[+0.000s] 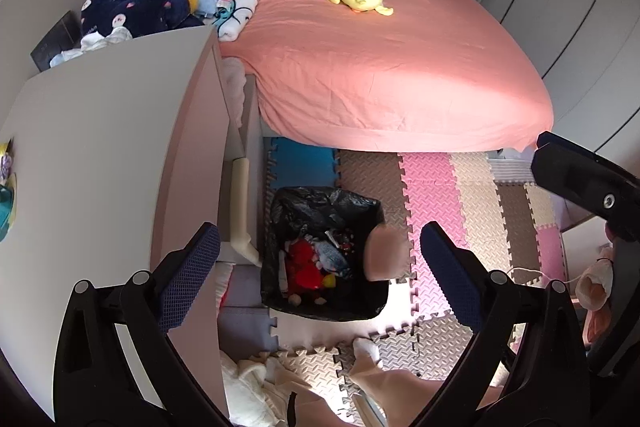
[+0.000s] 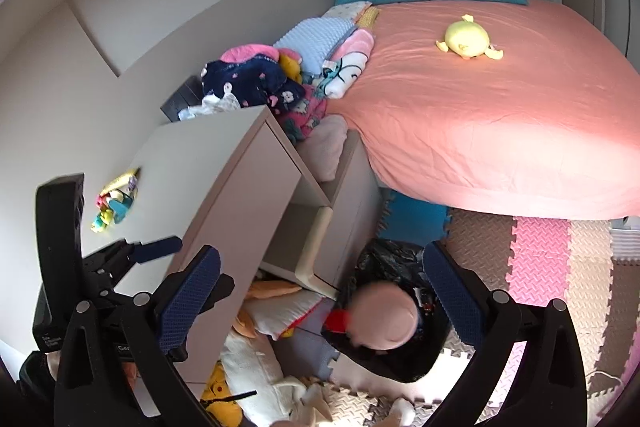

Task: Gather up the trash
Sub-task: 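Carry the heart and pink bowl over the trash bag and release both, then move both tools back over the desk toward the frog toy and teal plate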

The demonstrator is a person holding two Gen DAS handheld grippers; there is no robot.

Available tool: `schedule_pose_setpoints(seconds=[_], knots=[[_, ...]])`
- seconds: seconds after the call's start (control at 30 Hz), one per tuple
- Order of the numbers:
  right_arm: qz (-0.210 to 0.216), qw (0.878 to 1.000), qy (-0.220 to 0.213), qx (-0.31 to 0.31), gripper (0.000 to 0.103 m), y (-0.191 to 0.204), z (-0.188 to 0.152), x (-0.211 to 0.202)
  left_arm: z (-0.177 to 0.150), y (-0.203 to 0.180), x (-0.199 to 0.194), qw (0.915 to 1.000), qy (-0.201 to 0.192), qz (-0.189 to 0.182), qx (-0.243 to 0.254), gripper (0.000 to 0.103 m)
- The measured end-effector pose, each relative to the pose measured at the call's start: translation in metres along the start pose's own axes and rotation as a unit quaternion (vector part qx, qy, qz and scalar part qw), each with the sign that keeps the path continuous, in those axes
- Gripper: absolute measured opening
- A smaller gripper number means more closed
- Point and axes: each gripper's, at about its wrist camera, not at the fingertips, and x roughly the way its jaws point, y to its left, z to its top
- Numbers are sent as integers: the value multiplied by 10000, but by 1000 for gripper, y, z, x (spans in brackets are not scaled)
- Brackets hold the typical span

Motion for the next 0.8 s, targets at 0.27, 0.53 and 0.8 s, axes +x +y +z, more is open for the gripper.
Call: schedule_pose_setpoints(seconds=[0.27,0.53,0.8], knots=[[0,9999,-107,15,101,4,3,-3,-5,4,-4,10000,8,-61,-58,97],[54,9998,104,156,101,8,2,3,-10,14,-9,9998,-18,-113,-136,97],[-70,9997,99,-215,101,29,6,8,-17,29,-11,9994,-23,-112,-318,97]])
